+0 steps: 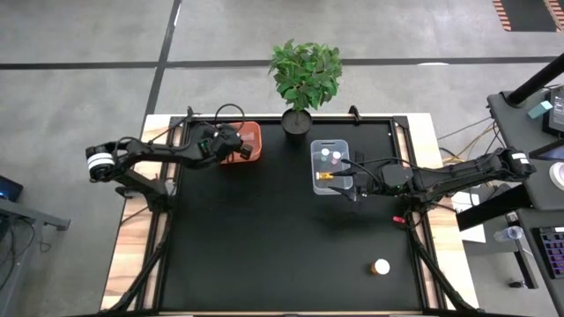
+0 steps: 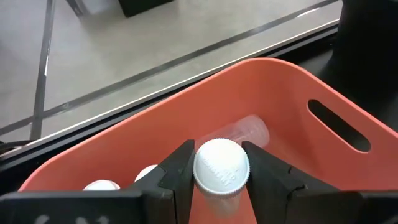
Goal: Pick and place medicine bottles into bin by pill shape (circle, oval)
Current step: Put the blue tablet pill bottle into the orange bin, then put the orange tablet pill bottle into the orange bin
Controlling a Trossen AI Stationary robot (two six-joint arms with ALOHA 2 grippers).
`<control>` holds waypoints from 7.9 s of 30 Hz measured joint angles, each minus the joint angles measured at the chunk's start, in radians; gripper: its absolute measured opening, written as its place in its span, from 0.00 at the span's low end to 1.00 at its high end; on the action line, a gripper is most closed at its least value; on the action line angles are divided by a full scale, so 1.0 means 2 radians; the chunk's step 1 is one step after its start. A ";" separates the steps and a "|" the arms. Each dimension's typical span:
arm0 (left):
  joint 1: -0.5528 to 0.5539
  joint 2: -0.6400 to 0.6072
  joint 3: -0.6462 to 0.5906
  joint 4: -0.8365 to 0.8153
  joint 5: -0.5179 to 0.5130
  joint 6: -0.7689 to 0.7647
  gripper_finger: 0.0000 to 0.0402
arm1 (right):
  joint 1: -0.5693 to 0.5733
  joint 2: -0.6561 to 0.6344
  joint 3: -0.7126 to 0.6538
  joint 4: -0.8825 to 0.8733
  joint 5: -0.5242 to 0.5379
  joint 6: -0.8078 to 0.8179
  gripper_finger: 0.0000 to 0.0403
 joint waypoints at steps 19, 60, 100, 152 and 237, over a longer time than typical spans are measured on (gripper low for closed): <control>-0.001 0.000 -0.013 0.015 0.001 -0.024 0.27 | 0.000 0.000 0.000 0.000 0.000 0.000 0.44; -0.026 0.035 -0.014 0.060 -0.003 -0.011 0.27 | 0.000 0.000 0.000 0.000 0.000 -0.004 0.44; -0.026 0.036 -0.015 0.063 -0.004 -0.011 0.32 | 0.000 0.000 -0.001 0.000 0.000 -0.004 0.44; -0.262 -0.215 -0.012 0.028 0.039 0.124 0.51 | 0.001 0.004 0.089 -0.191 -0.061 0.244 0.44; -0.268 -0.221 -0.006 0.018 0.073 0.162 0.51 | 0.374 0.320 0.356 -0.661 -0.225 1.092 0.72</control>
